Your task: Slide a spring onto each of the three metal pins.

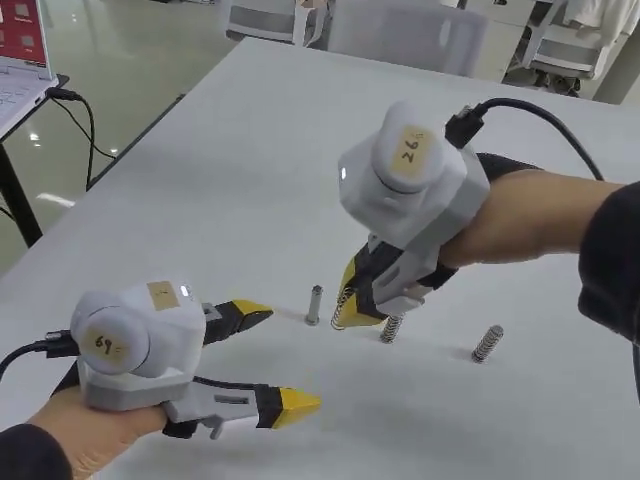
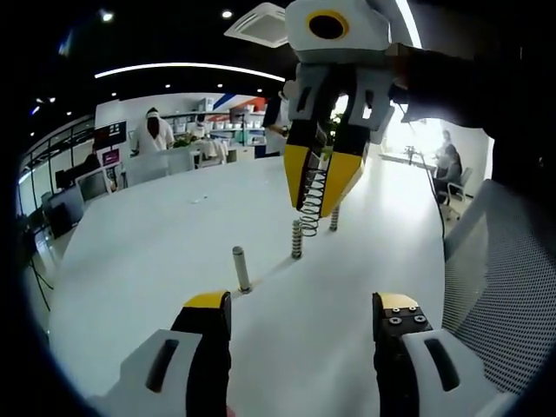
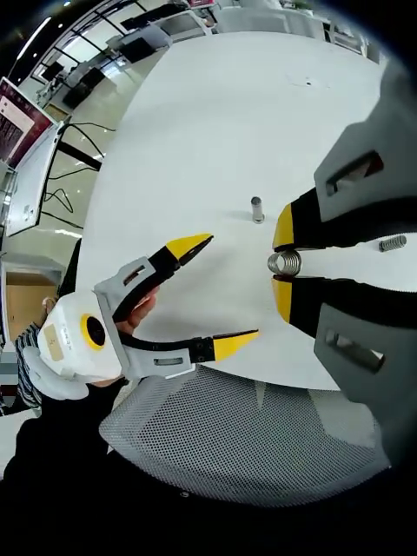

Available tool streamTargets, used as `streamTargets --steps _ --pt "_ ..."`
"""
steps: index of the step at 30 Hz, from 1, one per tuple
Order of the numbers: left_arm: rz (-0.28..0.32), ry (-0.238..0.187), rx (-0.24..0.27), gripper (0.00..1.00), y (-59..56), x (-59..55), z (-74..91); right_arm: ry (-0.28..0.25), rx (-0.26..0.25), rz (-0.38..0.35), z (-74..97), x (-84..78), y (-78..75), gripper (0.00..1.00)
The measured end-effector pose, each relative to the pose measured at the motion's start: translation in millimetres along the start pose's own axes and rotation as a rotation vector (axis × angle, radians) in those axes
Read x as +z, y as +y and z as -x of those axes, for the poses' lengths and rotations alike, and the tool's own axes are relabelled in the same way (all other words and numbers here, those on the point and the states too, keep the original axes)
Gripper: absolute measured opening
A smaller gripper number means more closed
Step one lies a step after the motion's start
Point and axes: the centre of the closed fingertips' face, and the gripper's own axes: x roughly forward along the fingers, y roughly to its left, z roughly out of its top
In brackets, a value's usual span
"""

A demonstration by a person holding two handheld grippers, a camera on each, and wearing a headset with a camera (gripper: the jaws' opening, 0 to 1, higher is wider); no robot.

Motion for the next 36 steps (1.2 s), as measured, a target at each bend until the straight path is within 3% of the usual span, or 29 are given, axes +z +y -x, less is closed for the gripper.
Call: streamTargets --steps 13,22,36 --pt "0.006 0.001 -0.001 0.69 -1.1 -1.3 1.8 0.003 -0.068 -0.016 -7.1 2.6 -37.3 0.13" --pt "0.013 0.006 0.001 0.71 -0.1 -3.9 2.7 0.005 -0.077 -0.041 -21.7 -0.6 -56.8 0.13" --pt "0.013 0.013 0.003 0.70 1.5 -5.9 2.8 0.009 -0.059 -0.044 -34.8 -1.0 -58.7 0.13"
